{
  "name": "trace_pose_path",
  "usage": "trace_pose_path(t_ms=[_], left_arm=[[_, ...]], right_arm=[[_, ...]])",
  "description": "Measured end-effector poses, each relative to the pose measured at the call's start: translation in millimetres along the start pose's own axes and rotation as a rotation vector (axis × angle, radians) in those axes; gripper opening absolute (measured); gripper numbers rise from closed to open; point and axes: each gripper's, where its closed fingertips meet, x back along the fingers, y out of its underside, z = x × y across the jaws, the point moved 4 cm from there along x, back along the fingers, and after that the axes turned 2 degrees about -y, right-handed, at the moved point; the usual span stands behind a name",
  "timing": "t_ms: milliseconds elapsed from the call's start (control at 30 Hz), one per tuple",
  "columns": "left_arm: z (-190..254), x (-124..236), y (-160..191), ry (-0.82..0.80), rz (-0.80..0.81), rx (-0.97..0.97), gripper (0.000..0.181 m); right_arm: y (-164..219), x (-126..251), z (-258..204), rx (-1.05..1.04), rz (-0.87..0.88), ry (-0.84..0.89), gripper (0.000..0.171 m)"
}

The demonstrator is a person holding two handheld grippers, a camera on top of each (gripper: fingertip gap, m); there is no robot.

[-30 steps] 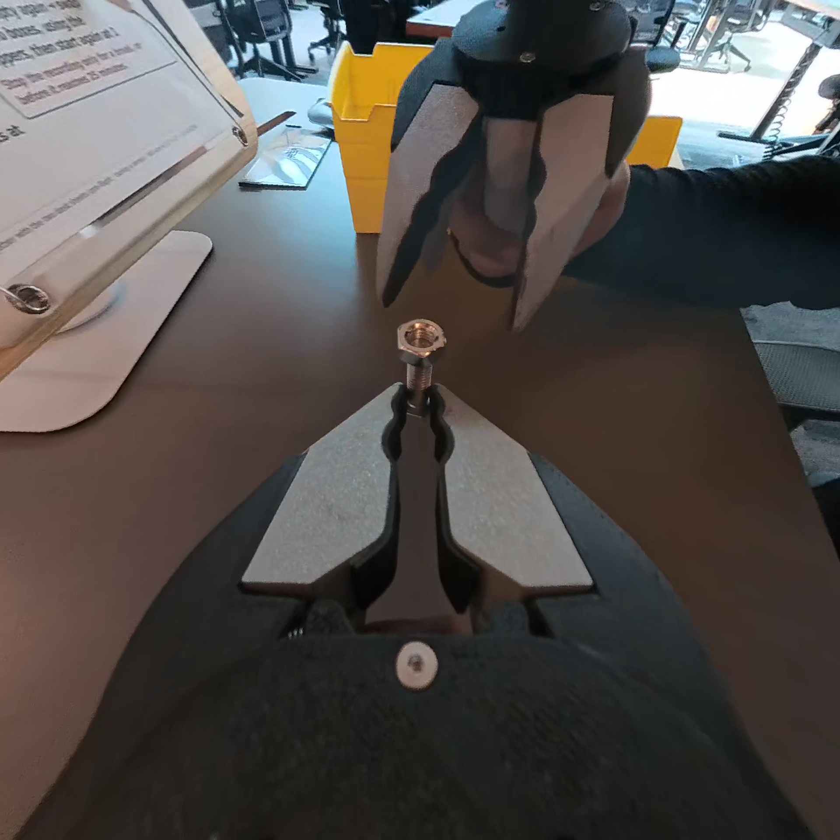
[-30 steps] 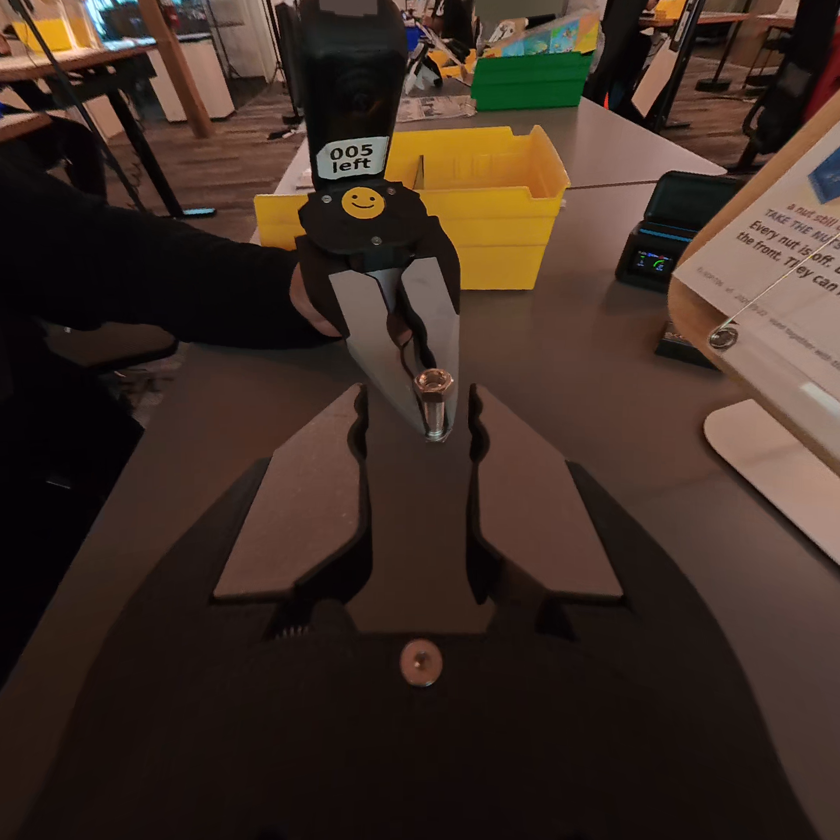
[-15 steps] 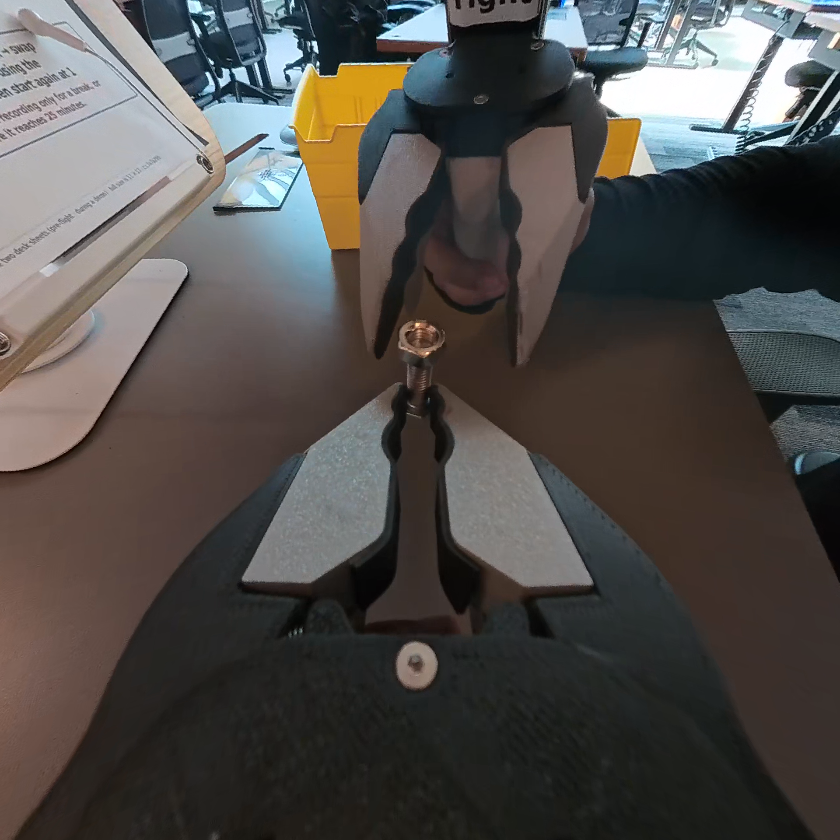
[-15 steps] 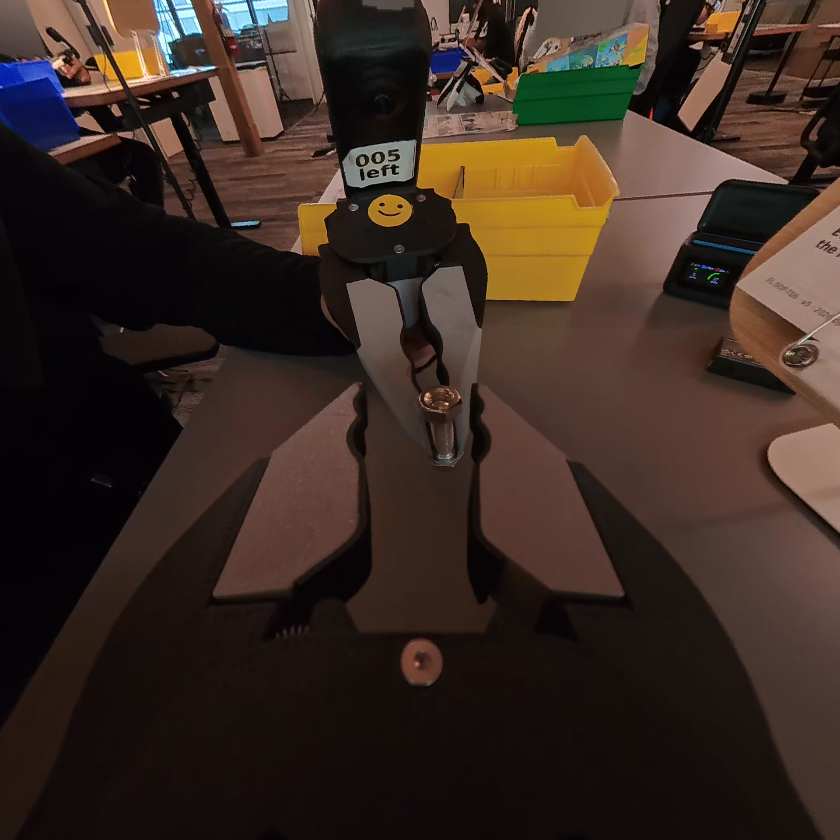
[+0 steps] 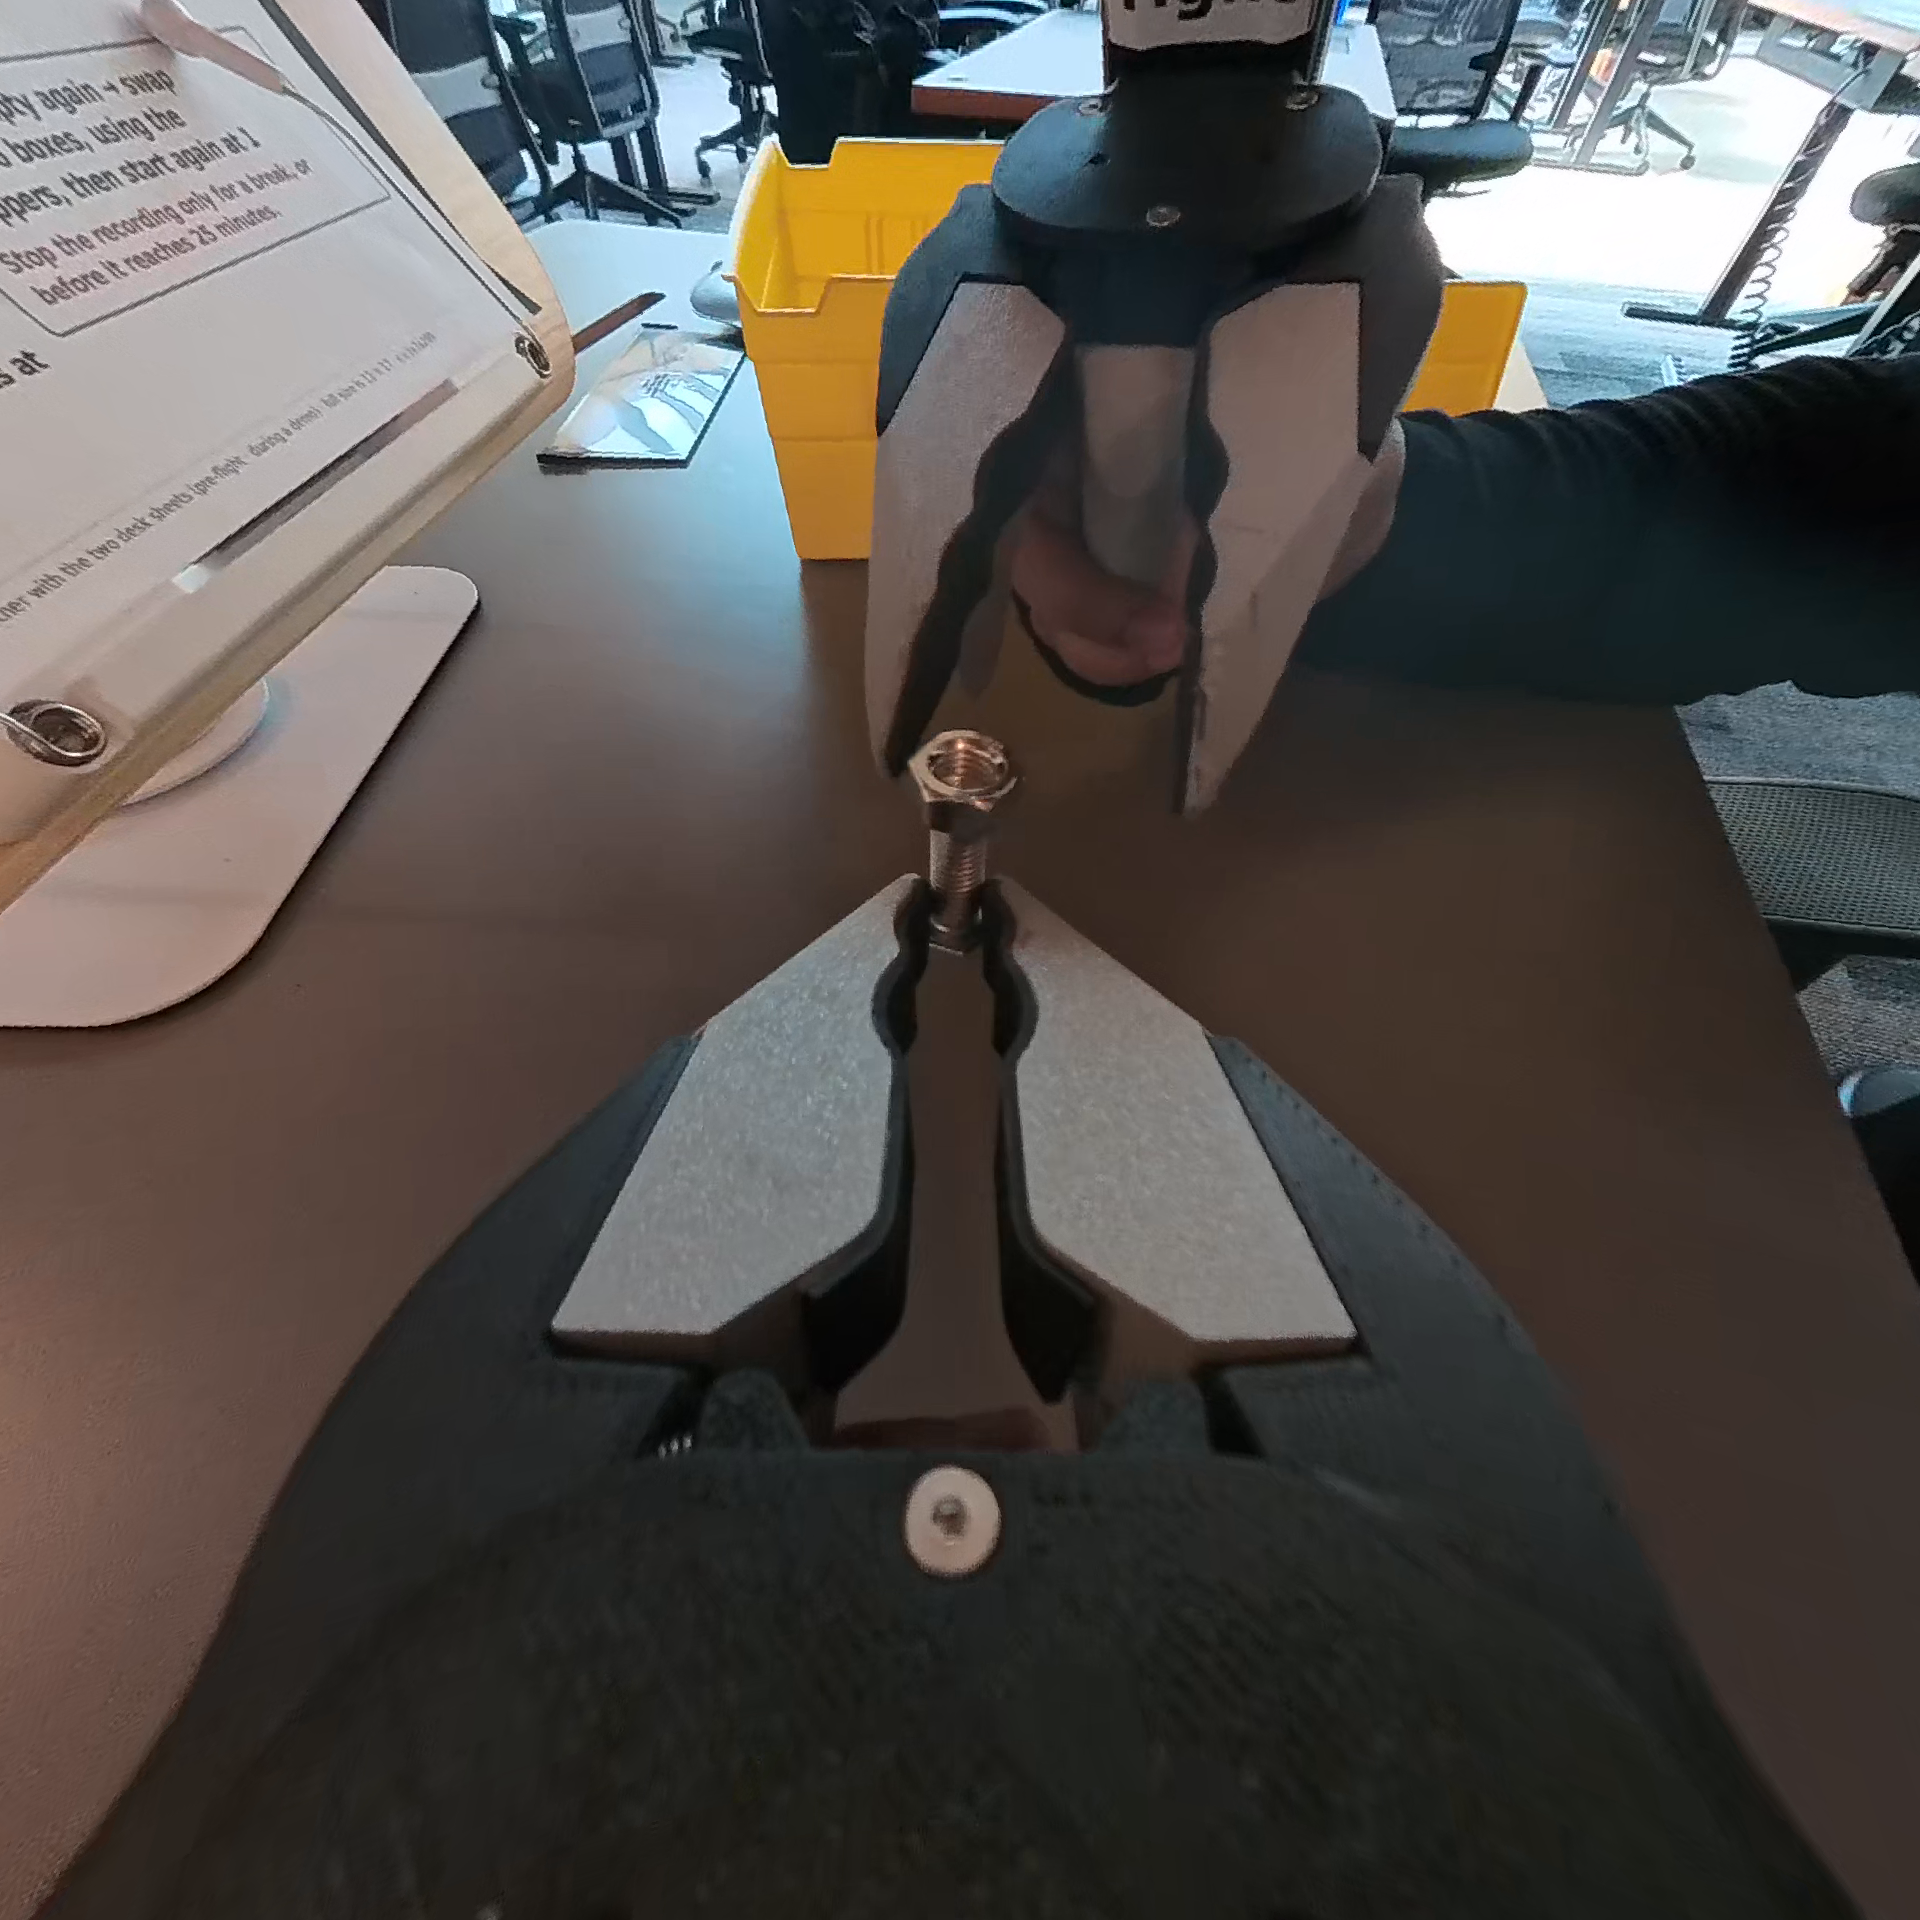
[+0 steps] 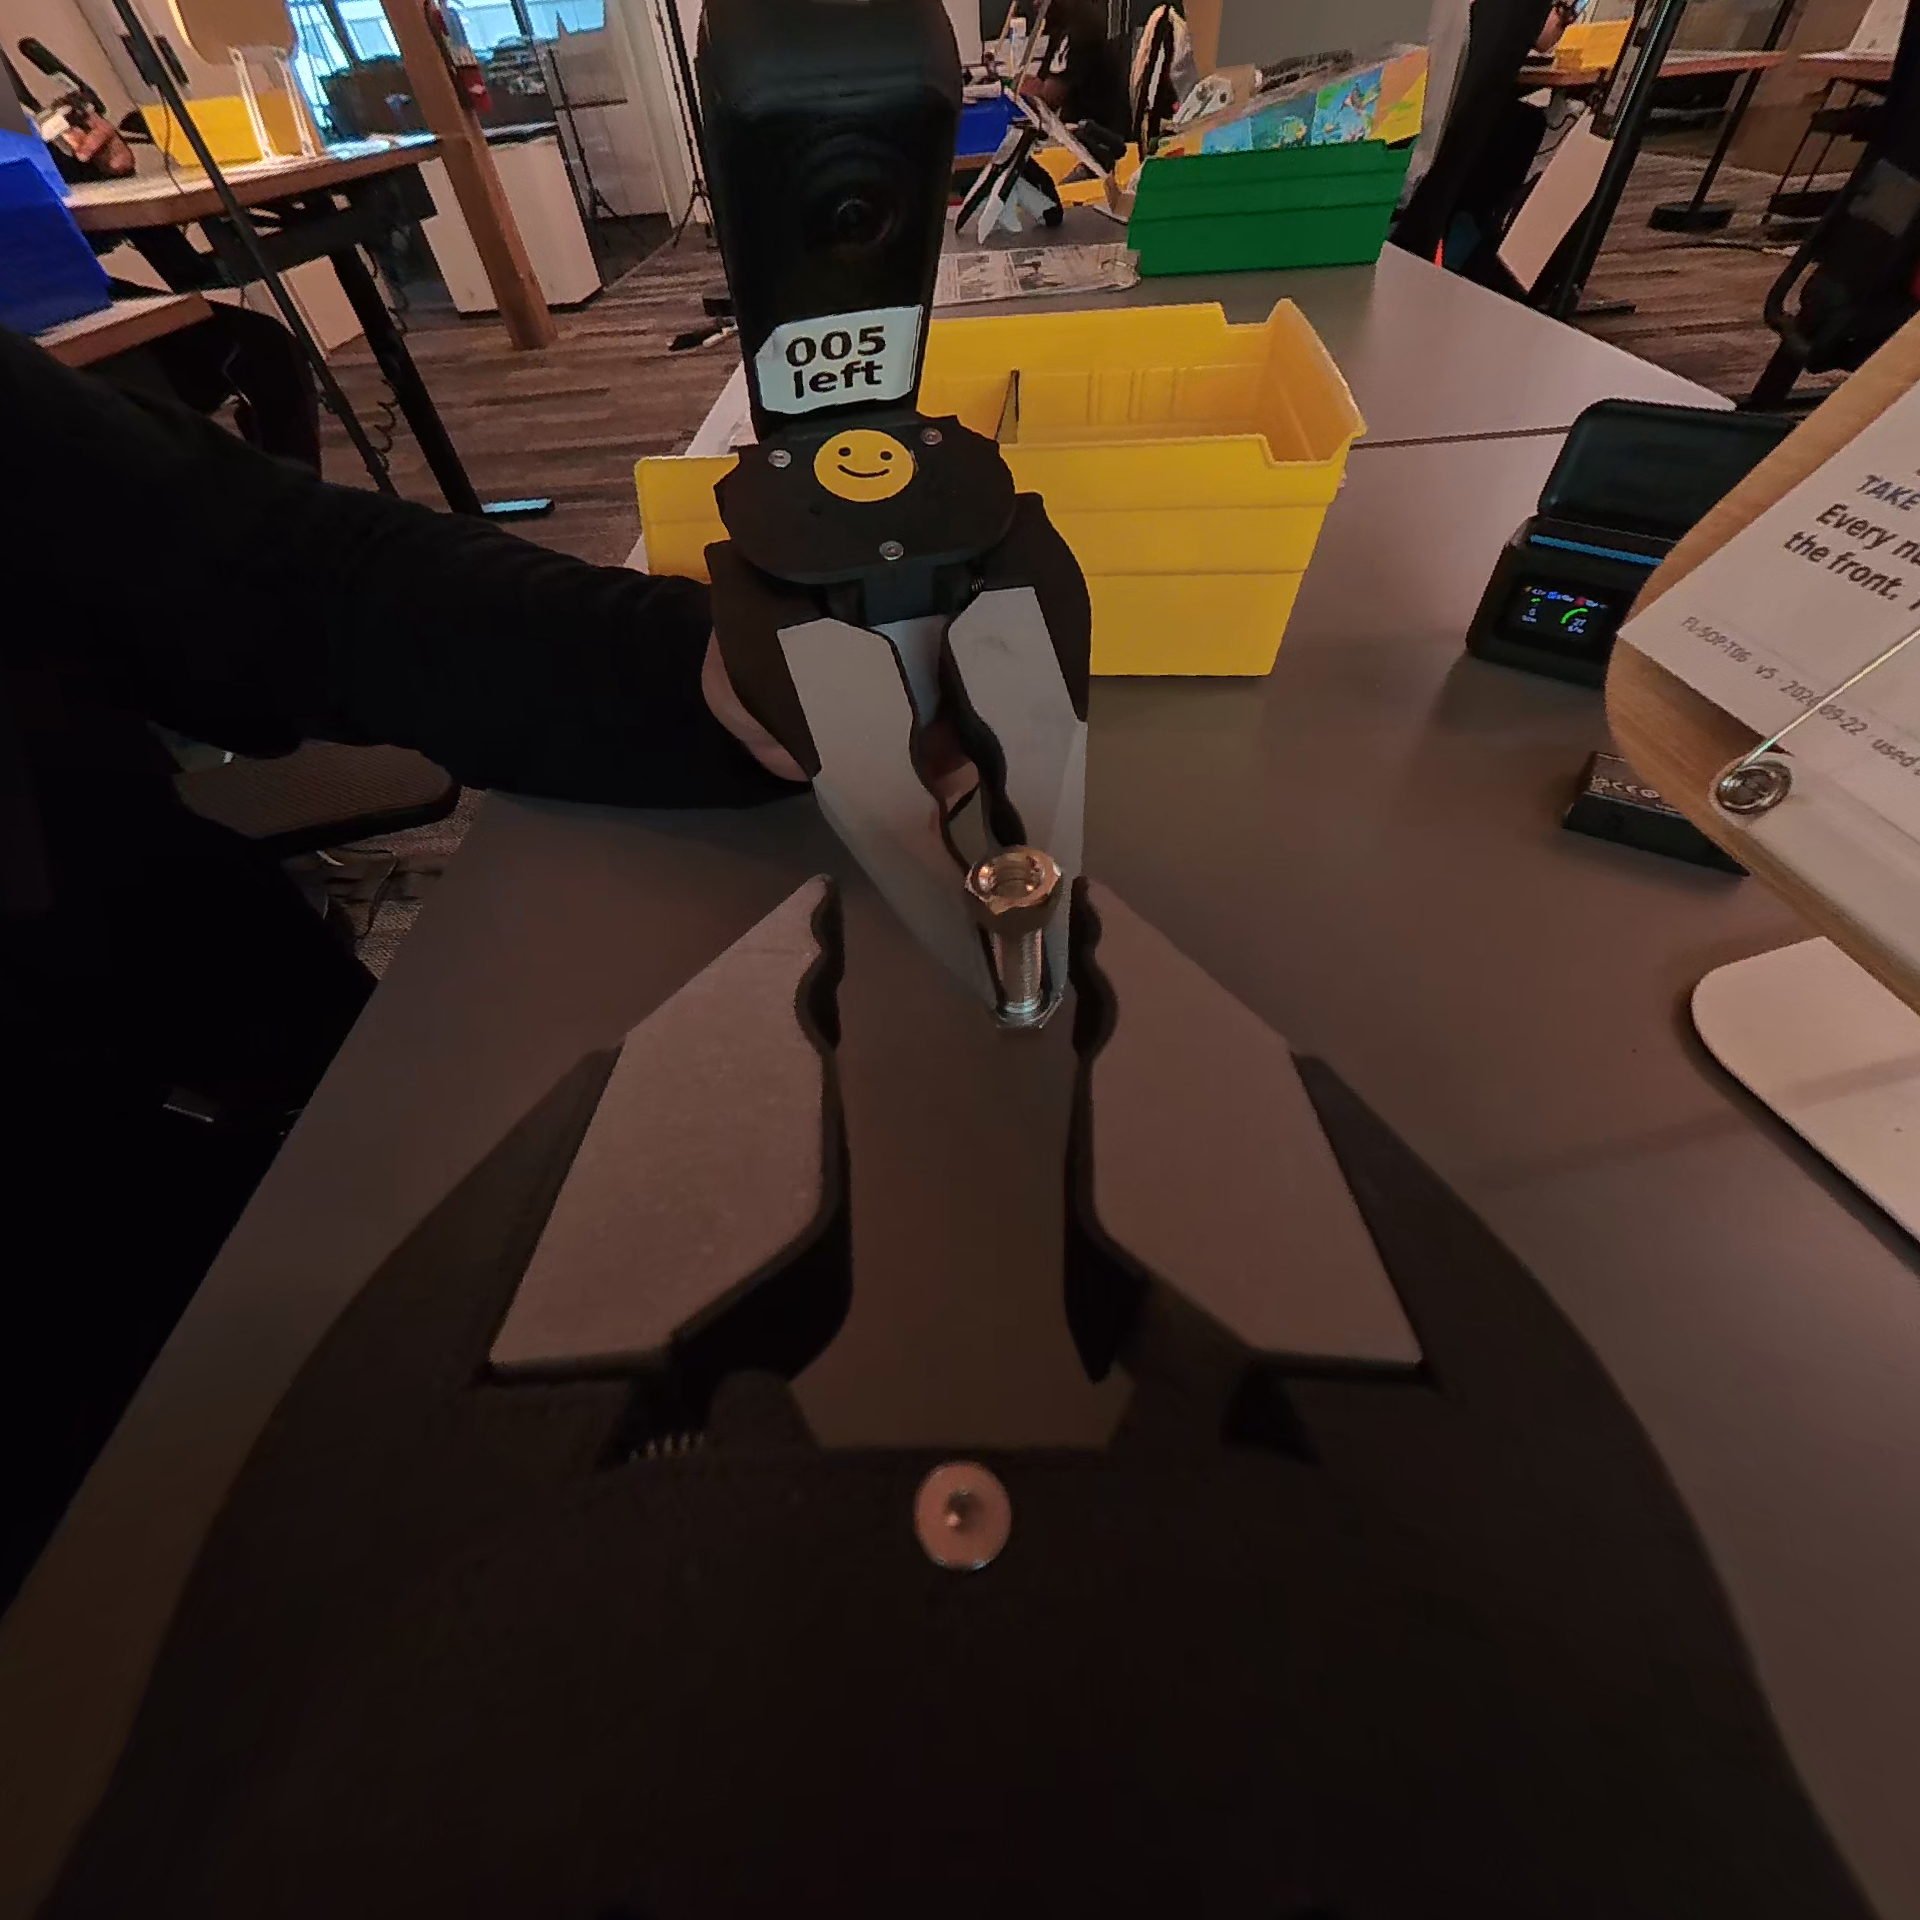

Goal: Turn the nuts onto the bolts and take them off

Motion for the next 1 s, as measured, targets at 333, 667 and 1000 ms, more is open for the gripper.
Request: trace_pose_path(t_ms=[333,667,1000], left_arm=[[3.6,-3.0,0.9,0.011,-0.007,-0.009,0.008],[-2.8,1.6,-1.2,-0.012,0.009,0.005,0.008],[-4.9,-0.4,0.3,-0.04,-0.001,-0.004,0.008]], right_arm=[[0.6,-6.2,-5.1,-0.001,-0.006,-0.025,0.043],[-2.2,0.5,1.7,-0.021,0.022,0.0,0.043],[2.8,-8.9,-2.4,-0.004,-0.018,0.002,0.05]])
